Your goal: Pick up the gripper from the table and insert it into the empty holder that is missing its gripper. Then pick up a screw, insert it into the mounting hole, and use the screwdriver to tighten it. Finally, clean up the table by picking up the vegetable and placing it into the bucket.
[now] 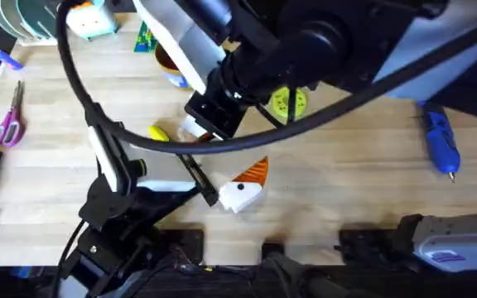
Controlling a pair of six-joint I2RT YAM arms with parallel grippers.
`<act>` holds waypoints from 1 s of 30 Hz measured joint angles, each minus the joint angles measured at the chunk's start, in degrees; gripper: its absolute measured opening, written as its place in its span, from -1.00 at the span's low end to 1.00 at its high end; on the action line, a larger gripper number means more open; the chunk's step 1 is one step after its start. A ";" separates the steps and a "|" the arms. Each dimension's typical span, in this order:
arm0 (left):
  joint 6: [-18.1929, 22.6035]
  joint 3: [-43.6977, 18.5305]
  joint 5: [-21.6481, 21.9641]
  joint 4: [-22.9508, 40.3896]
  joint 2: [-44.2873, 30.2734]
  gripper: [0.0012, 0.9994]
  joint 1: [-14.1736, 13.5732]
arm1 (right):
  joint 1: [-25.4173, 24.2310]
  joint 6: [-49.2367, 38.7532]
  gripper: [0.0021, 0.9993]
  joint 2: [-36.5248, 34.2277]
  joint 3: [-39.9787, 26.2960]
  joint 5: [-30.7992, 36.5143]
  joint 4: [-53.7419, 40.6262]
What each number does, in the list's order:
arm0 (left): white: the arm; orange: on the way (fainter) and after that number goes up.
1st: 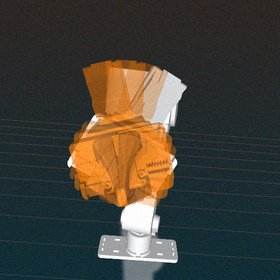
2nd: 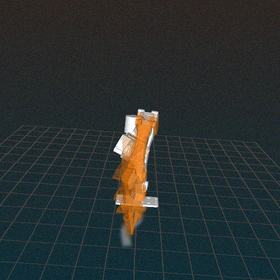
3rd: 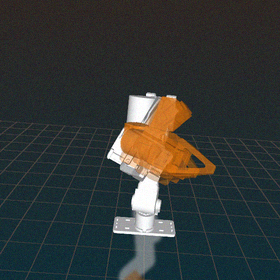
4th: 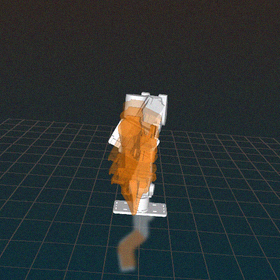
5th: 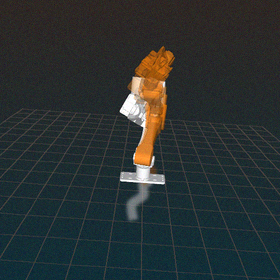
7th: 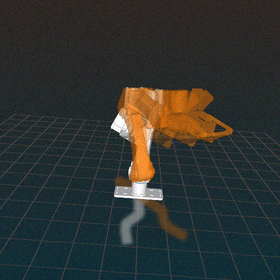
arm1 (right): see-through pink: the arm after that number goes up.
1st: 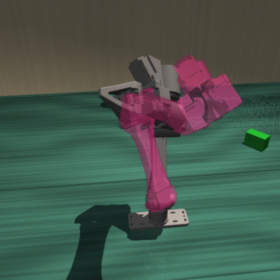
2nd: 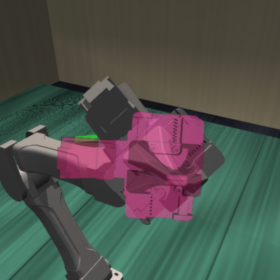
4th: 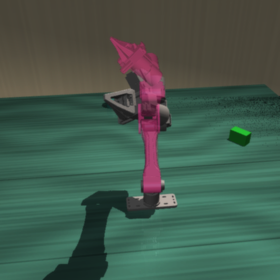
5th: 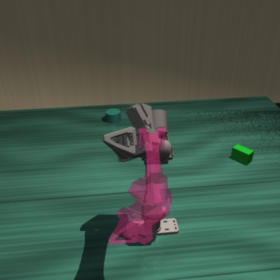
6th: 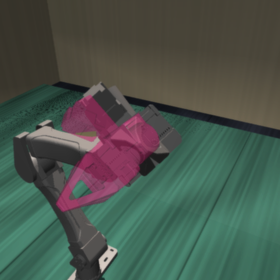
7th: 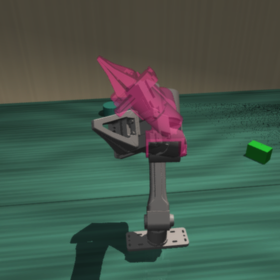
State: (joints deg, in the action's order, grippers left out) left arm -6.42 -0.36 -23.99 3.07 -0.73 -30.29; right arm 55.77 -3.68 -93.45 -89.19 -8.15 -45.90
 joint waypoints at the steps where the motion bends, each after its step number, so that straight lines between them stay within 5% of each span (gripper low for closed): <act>1: 0.02 0.00 -0.02 0.00 0.00 0.99 -0.01 | 0.02 0.00 -0.99 -0.02 0.00 -0.01 0.01; 17: 0.02 0.00 -0.24 -0.02 0.00 0.99 -0.01 | 0.48 -0.17 -0.98 -0.02 0.00 -0.01 -2.20; 23: 0.02 0.00 -0.24 0.00 0.00 0.99 -0.01 | 0.43 -0.45 -0.12 -0.02 0.00 0.00 -2.26; 26: 0.00 0.00 -0.22 0.00 0.00 0.99 -0.01 | -0.19 0.02 0.71 0.06 0.00 0.79 -2.35; 30: 0.02 0.00 -0.24 -0.02 0.00 0.99 -0.01 | -2.56 1.27 0.86 1.11 0.00 0.82 -2.81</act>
State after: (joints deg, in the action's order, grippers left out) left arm -6.39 -0.36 -24.23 3.05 -0.73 -30.30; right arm 53.21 -2.41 -92.34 -89.19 -7.33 -48.71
